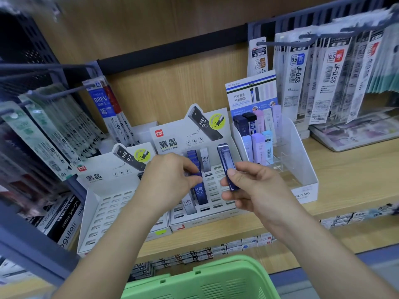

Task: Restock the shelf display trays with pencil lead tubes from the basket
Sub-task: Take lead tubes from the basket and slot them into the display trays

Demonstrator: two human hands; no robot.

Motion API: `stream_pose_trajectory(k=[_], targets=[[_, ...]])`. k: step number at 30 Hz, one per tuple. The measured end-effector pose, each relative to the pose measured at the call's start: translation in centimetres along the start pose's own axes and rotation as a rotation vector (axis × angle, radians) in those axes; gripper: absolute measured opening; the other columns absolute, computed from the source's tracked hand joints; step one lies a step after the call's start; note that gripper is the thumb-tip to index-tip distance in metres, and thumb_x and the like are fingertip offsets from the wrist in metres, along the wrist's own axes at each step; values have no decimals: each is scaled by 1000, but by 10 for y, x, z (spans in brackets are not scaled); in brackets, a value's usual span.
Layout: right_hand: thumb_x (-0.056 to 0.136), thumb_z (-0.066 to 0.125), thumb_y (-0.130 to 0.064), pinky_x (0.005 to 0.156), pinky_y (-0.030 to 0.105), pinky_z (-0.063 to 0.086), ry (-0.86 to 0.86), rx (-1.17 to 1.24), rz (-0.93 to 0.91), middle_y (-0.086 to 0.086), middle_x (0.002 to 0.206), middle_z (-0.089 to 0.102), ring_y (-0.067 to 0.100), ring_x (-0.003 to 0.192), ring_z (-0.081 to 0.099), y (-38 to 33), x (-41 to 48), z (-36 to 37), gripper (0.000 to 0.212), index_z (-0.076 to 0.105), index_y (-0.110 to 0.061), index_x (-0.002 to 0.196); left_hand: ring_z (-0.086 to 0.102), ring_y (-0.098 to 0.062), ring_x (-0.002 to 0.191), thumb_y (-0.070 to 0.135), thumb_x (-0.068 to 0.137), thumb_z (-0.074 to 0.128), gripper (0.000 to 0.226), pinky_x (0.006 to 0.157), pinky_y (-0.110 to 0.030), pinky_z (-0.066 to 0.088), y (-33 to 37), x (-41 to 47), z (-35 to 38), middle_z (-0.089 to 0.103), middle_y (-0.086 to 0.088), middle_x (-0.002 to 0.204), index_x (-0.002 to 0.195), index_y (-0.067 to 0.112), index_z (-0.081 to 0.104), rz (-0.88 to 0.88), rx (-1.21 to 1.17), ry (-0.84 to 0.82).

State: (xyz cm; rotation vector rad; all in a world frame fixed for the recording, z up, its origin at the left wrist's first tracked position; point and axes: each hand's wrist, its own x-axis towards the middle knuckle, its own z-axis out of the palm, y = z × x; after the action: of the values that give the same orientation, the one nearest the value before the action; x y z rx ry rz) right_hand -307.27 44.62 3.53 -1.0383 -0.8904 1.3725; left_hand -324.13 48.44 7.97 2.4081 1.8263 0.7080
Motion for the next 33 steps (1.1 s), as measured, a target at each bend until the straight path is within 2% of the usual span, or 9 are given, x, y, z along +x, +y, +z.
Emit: stream_pose_trajectory(k=[4, 8, 11, 14, 19, 21, 24, 27, 33], targets=[[95, 61, -11, 45, 19, 43, 14, 12, -28, 5, 72, 73, 12, 47, 53, -2, -1, -2, 11, 61, -20, 101, 59, -9, 75, 29, 82, 73, 10, 76, -27, 48, -8, -6, 1, 65, 13, 73, 91, 26, 77, 155, -18, 23], [95, 56, 4, 53, 22, 52, -7, 53, -19, 9, 77, 69, 13, 53, 60, 0, 1, -5, 21, 64, -14, 99, 55, -16, 76, 22, 80, 76, 9, 71, -36, 53, -13, -8, 4, 68, 10, 78, 88, 24, 78, 334, 122, 37], [93, 58, 7, 56, 22, 54, -68, -62, -35, 13, 81, 65, 15, 56, 64, -3, 1, -10, 22, 68, -10, 103, 58, -12, 78, 26, 88, 66, 13, 75, -34, 52, -6, -10, 1, 69, 11, 81, 97, 25, 75, 251, 12, 72], [90, 63, 4, 56, 20, 52, -143, -276, -69, 6, 78, 64, 15, 58, 65, -7, -1, -17, 23, 73, -15, 96, 65, -4, 80, 27, 89, 64, 21, 81, -28, 53, 11, -13, -1, 71, 12, 84, 109, 27, 70, 55, -415, 14], [88, 67, 3, 53, 17, 49, -227, -379, -50, 6, 75, 64, 14, 58, 65, -14, -3, -33, 21, 75, -16, 88, 67, -23, 70, 17, 82, 72, 13, 74, -47, 57, 27, -17, 3, 71, -1, 74, 83, 29, 75, -17, -669, -102], [88, 69, -3, 52, 17, 46, -157, -511, -75, 0, 70, 65, 8, 55, 62, -21, 0, -49, 15, 74, -17, 89, 68, -20, 66, 10, 81, 73, 15, 73, -41, 59, 32, -12, 3, 71, -2, 71, 83, 25, 74, -67, -729, -65], [89, 67, -10, 54, 14, 43, 185, -742, -182, -9, 70, 67, 0, 54, 57, -30, 6, -82, 17, 73, -25, 83, 70, -16, 65, 4, 81, 72, 21, 71, -31, 58, 43, 2, 6, 71, 0, 68, 89, 24, 70, -102, -788, 20], [87, 61, -7, 55, 25, 41, 490, -777, -227, -4, 74, 64, 13, 63, 57, -34, 10, -109, 18, 70, -22, 91, 71, -13, 69, 9, 83, 71, 21, 74, -26, 58, 56, 11, 16, 73, 5, 71, 92, 27, 71, -66, -785, 26], [87, 67, -19, 77, 28, 37, 476, -937, -157, 7, 112, 54, 20, 96, 51, -27, 14, -118, 42, 54, -22, 126, 64, 6, 69, 20, 82, 74, 14, 67, -10, 49, 76, 11, 52, 68, 24, 73, 96, 25, 76, 3, -499, -21]])
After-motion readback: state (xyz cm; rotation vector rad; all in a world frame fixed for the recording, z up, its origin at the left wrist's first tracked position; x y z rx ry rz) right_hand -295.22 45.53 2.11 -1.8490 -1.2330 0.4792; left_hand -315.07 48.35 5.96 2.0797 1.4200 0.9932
